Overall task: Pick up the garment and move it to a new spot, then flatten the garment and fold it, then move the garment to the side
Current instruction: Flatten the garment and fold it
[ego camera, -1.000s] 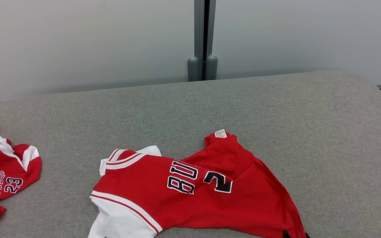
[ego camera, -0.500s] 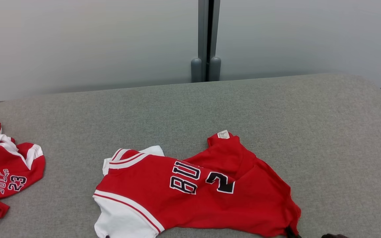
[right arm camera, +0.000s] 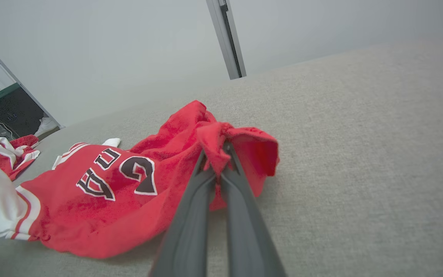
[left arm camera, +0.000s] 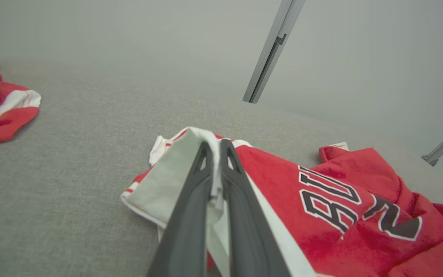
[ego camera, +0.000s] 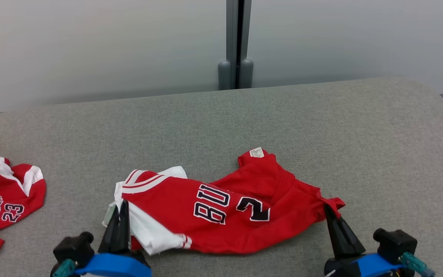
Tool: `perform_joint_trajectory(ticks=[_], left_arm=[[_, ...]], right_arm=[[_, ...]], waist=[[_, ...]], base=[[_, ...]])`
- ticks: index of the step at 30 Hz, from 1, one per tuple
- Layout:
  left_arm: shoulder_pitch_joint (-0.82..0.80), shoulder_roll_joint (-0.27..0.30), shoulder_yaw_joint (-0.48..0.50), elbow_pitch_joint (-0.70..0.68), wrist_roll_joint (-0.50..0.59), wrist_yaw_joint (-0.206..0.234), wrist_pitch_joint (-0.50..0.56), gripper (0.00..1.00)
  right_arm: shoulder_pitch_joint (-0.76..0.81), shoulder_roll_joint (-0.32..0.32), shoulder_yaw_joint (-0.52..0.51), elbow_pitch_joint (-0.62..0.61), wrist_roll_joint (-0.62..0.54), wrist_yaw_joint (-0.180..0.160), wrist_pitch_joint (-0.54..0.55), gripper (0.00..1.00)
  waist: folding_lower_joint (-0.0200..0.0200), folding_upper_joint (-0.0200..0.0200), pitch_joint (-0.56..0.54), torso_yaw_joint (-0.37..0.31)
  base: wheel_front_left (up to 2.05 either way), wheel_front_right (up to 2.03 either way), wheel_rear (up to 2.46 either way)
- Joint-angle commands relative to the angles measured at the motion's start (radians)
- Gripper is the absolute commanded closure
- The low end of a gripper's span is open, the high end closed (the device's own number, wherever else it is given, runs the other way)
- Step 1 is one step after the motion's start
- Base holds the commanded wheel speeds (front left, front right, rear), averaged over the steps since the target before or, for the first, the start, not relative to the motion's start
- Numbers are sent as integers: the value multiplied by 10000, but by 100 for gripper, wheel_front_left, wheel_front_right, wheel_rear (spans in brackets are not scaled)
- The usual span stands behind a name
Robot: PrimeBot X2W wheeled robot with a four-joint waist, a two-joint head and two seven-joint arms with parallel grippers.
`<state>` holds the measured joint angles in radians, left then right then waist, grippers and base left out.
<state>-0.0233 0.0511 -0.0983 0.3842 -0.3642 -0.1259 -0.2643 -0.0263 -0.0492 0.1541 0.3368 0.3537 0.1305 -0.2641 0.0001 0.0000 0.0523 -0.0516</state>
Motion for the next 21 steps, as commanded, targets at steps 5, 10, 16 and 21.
perform_joint_trajectory(ticks=[5,10,16,21], left_arm=[[-1564,400,-30,-311,-414,-78,0,100],[-3731,1012,-514,-25,-656,-77,0,100],[-6969,1901,-755,838,-1269,-77,40,100],[-9572,2489,-1097,1460,-1468,-78,267,100]], right_arm=[[-1212,-218,373,-338,111,5,-4,100],[-3198,-501,662,-240,402,5,-4,100],[-6405,-622,947,707,1403,5,-4,100],[-9177,-842,1346,1801,1945,5,-4,100]], waist=[[-1,0,316,-91],[-1,0,907,-205],[-1,0,1909,-542],[-1,0,2697,-717]], base=[[0,0,0],[0,0,0],[0,0,0],[0,0,0]])
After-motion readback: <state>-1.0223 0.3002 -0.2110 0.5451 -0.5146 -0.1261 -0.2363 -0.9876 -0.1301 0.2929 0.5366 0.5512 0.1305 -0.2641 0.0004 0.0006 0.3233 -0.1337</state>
